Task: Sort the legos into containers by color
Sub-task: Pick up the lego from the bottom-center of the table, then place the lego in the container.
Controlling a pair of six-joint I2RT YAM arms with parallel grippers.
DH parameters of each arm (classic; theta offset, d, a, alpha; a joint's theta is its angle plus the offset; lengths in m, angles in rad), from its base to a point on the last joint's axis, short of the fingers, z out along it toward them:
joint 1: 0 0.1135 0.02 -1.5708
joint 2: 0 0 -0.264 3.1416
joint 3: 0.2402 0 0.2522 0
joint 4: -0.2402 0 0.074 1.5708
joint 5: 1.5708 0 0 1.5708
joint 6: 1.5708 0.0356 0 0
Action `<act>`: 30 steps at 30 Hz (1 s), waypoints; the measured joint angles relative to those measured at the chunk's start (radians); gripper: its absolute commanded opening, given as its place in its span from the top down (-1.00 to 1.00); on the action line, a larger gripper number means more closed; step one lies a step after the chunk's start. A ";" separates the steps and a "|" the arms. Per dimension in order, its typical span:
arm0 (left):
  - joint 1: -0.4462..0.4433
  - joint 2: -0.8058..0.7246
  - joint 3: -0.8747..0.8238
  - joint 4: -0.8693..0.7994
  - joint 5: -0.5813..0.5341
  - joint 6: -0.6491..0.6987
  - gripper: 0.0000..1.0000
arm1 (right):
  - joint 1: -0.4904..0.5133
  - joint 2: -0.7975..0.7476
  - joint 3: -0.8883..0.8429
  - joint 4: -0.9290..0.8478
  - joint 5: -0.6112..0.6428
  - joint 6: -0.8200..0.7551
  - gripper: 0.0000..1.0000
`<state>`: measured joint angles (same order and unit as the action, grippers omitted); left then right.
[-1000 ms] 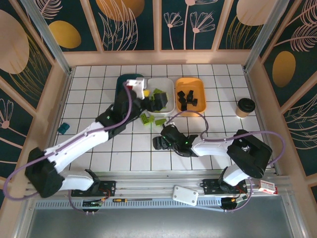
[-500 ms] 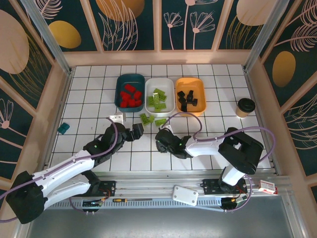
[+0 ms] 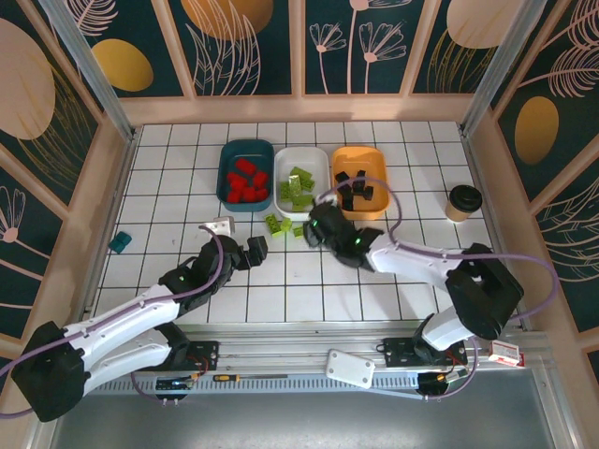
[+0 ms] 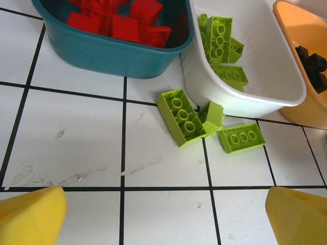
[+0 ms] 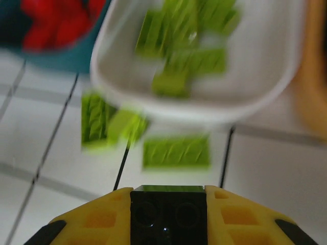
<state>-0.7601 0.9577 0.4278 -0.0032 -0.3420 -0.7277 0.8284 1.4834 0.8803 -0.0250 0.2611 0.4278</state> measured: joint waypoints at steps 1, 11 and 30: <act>0.000 0.005 0.000 0.000 0.000 0.000 -0.98 | -0.054 0.000 0.034 0.006 0.001 -0.010 0.57; 0.000 0.055 0.000 0.000 0.020 0.000 -0.98 | -0.327 0.253 0.267 0.009 -0.004 -0.033 0.34; 0.000 0.071 0.000 -0.001 0.026 0.000 -0.97 | -0.196 0.149 0.219 0.031 -0.030 -0.018 -0.63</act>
<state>-0.7601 1.0283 0.4278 -0.0040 -0.3161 -0.7273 0.6319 1.6321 1.0996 0.0063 0.2310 0.4099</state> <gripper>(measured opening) 0.988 0.806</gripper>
